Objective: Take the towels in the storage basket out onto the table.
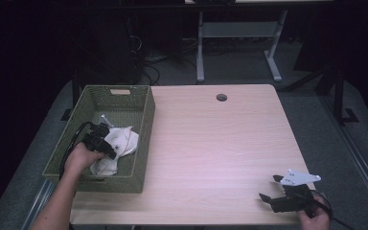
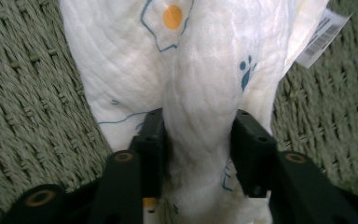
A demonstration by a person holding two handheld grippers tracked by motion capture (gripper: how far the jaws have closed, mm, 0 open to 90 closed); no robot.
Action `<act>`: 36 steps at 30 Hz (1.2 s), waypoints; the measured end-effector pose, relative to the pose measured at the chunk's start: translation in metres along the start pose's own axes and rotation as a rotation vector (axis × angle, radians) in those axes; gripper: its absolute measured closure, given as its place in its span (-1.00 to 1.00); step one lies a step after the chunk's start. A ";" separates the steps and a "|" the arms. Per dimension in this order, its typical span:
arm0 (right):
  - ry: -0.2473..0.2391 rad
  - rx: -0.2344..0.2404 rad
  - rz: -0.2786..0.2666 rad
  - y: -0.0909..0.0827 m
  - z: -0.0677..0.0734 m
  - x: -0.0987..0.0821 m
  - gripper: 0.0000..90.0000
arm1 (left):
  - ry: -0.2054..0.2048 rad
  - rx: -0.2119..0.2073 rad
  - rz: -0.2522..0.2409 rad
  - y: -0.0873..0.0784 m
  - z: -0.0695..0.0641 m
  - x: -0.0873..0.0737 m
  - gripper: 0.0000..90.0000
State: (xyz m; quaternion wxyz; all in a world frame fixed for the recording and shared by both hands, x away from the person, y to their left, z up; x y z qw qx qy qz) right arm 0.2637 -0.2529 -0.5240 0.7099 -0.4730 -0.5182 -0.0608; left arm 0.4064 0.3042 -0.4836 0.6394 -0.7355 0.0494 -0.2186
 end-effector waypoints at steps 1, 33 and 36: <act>-0.002 0.001 -0.002 0.000 0.000 0.000 -0.69 | -0.009 -0.005 -0.013 -0.001 0.001 0.001 0.40; 0.008 -0.007 -0.003 -0.002 -0.003 0.000 -0.69 | 0.000 -0.076 -0.148 -0.030 0.001 0.001 0.68; 0.009 -0.007 0.003 0.000 -0.003 0.000 -0.69 | 0.017 -0.086 -0.168 -0.034 -0.003 0.000 0.68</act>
Point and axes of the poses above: each handheld gripper's, and its own axes: y roughly forward along the jaws, x roughly out of its top, z roughly to its left, the point moved 7 cm from there along y, roughly forward along the jaws, and after that the axes turned 6 degrees about -z, right-handed, at the moved point
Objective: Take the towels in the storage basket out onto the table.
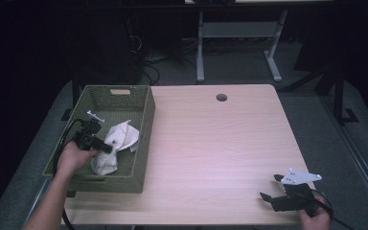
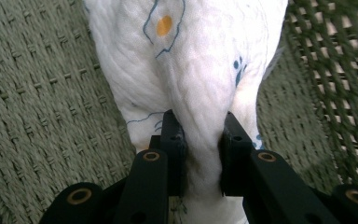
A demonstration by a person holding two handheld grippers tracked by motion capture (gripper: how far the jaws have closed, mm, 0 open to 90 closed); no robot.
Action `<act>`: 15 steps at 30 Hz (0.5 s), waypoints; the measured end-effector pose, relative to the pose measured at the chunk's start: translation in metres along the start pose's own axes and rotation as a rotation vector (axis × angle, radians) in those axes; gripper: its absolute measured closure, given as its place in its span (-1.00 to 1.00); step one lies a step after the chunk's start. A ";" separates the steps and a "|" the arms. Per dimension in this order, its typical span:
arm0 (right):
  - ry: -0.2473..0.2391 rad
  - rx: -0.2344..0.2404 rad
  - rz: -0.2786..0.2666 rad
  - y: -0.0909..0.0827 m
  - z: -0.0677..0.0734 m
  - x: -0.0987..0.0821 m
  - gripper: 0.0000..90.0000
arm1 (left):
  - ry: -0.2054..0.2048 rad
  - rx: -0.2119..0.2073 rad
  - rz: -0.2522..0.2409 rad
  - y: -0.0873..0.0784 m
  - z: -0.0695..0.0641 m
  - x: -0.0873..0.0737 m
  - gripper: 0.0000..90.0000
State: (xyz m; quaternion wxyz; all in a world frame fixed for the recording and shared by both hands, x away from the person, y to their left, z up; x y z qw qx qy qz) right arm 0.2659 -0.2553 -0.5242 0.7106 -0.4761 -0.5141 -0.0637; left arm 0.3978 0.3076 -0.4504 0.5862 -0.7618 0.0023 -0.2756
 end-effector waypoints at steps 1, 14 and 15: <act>-0.001 -0.001 0.000 0.000 0.000 0.000 -0.69 | 0.002 -0.010 -0.007 -0.002 -0.002 0.000 0.68; 0.003 -0.003 -0.007 0.000 -0.001 0.001 -0.69 | -0.022 -0.112 -0.164 -0.031 -0.012 0.011 0.67; -0.002 -0.004 -0.001 0.000 -0.001 0.001 -0.69 | -0.020 -0.114 -0.171 -0.031 -0.013 0.012 0.67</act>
Point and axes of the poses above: each handheld gripper's, and its own axes: y roughly forward along the jaws, x roughly out of its top, z roughly to its left, the point moved 7 cm from there along y, roughly forward along the jaws, and after that the axes turned 6 degrees about -z, right-handed, at the moved point
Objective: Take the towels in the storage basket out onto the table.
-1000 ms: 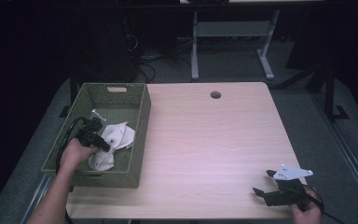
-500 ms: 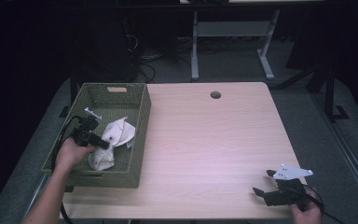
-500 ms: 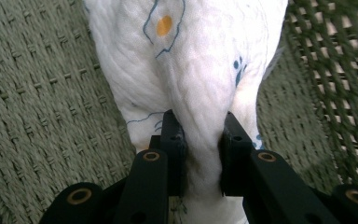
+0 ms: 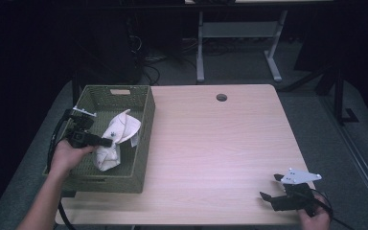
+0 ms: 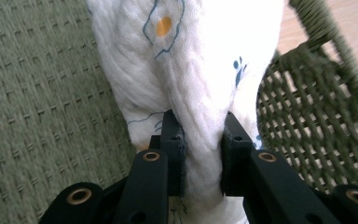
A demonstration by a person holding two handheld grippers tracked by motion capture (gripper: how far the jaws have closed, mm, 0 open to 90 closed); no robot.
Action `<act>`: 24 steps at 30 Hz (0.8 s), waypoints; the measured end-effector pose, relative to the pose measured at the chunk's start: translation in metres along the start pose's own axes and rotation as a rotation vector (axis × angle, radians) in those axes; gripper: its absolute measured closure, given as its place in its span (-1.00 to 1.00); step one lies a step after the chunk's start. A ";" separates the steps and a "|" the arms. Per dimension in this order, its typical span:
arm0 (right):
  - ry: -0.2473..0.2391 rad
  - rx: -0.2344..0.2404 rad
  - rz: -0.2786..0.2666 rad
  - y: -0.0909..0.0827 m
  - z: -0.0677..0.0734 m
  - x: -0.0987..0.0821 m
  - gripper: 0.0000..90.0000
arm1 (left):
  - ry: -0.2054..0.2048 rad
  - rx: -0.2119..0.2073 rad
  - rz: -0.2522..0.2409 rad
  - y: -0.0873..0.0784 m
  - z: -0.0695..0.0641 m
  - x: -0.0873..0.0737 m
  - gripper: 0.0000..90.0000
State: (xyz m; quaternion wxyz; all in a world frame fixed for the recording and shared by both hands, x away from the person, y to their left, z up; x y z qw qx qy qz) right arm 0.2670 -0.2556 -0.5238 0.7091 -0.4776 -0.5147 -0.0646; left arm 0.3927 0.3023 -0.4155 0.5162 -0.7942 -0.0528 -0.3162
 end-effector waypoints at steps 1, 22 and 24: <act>-0.002 -0.002 0.004 0.001 0.000 0.000 -0.69 | 0.003 -0.002 0.001 0.000 0.000 0.000 0.67; -0.005 0.004 -0.009 -0.001 0.003 0.002 -0.69 | -0.058 -0.069 -0.117 -0.037 -0.001 0.017 0.67; -0.004 0.002 -0.009 -0.001 0.002 0.002 -0.69 | -0.066 -0.071 -0.138 -0.040 -0.001 0.020 0.66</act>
Point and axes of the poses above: each handheld gripper's, and its own axes: y roughly forward along the jaws, x roughly out of its top, z roughly to its left, the point moved 7 cm from there along y, roughly forward along the jaws, and after that the axes turned 6 degrees about -z, right-handed, at the moved point
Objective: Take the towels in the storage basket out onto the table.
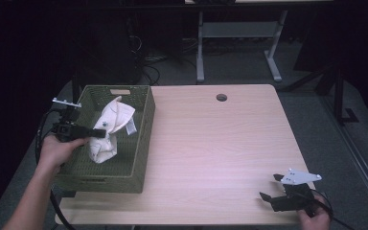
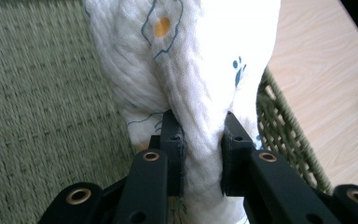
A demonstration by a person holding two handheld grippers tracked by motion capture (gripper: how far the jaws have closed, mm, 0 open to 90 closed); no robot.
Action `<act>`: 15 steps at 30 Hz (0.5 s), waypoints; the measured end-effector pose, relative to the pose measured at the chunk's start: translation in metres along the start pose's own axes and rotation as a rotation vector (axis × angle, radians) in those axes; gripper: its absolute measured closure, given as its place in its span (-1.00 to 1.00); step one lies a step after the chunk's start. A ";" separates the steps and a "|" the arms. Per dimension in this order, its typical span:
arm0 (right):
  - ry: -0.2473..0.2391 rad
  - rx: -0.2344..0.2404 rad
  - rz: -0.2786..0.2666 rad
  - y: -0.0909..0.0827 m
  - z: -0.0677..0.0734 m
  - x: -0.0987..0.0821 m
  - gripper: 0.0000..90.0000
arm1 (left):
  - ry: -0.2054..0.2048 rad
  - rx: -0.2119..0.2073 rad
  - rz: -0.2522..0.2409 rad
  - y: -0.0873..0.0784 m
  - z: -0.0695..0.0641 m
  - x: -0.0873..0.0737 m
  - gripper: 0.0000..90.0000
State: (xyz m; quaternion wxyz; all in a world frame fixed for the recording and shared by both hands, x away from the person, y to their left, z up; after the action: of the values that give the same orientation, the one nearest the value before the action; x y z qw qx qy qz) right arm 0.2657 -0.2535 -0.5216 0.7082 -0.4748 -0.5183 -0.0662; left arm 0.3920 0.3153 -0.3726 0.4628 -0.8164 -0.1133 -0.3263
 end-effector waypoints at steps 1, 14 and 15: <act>0.001 -0.001 0.000 0.000 0.000 0.000 -0.69 | -0.001 0.004 -0.015 -0.003 0.000 0.003 0.66; -0.005 0.004 -0.002 -0.001 0.001 0.001 -0.69 | -0.013 -0.042 -0.081 -0.015 -0.023 0.027 0.66; -0.005 0.004 -0.002 -0.001 0.001 0.001 -0.69 | -0.010 -0.047 -0.083 -0.015 -0.026 0.029 0.66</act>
State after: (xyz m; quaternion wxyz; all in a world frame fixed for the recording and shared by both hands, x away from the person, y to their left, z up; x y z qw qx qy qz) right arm 0.2648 -0.2531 -0.5202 0.7076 -0.4730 -0.5209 -0.0649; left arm 0.3957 0.2984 -0.3348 0.4288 -0.8233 -0.1418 -0.3438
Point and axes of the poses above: each handheld gripper's, and its own axes: y roughly forward along the jaws, x roughly out of its top, z roughly to its left, the point moved 7 cm from there along y, roughly forward along the jaws, and after that the axes turned 6 degrees about -z, right-handed, at the moved point
